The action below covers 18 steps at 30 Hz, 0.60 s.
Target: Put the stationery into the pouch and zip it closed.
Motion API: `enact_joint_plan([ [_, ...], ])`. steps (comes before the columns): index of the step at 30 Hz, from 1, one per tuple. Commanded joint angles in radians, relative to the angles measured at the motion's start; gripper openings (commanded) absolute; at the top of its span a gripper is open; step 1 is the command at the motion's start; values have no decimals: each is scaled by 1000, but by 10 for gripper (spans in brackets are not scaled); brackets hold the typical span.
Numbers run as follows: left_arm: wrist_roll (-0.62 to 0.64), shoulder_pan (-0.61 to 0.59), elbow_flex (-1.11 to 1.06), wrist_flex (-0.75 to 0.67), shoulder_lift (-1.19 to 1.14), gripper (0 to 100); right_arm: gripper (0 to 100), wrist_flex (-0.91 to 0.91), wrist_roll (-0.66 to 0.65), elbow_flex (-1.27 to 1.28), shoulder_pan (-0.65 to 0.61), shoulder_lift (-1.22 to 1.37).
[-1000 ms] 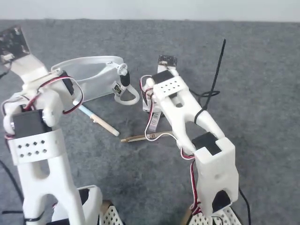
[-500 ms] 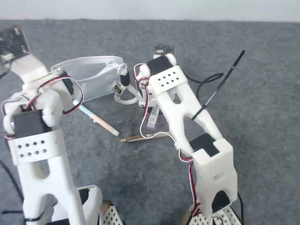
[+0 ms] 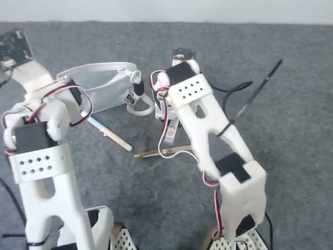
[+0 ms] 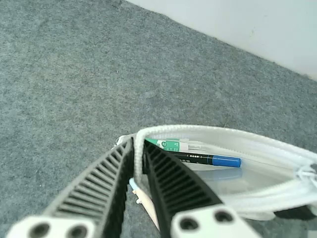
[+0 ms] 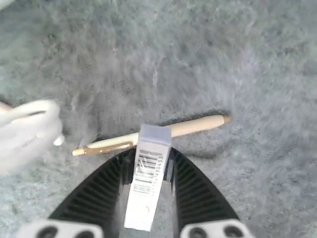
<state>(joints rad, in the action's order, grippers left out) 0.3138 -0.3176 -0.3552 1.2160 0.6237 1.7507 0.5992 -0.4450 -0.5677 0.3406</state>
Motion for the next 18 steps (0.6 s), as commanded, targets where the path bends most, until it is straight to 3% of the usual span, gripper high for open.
enact_joint_plan([
  [1, 11, 2, -7, -23, -8, 10, 6, 44, 0, 31, -8, -157],
  [6, 11, 2, -7, -23, -8, 10, 6, 42, -21, 91, -8, -248],
  [12, 11, 2, -7, -23, -8, 10, 6, 42, -206, 150, -15, -323],
  [18, 11, 2, -7, -23, -8, 10, 6, 42, -212, 232, -77, -400],
])
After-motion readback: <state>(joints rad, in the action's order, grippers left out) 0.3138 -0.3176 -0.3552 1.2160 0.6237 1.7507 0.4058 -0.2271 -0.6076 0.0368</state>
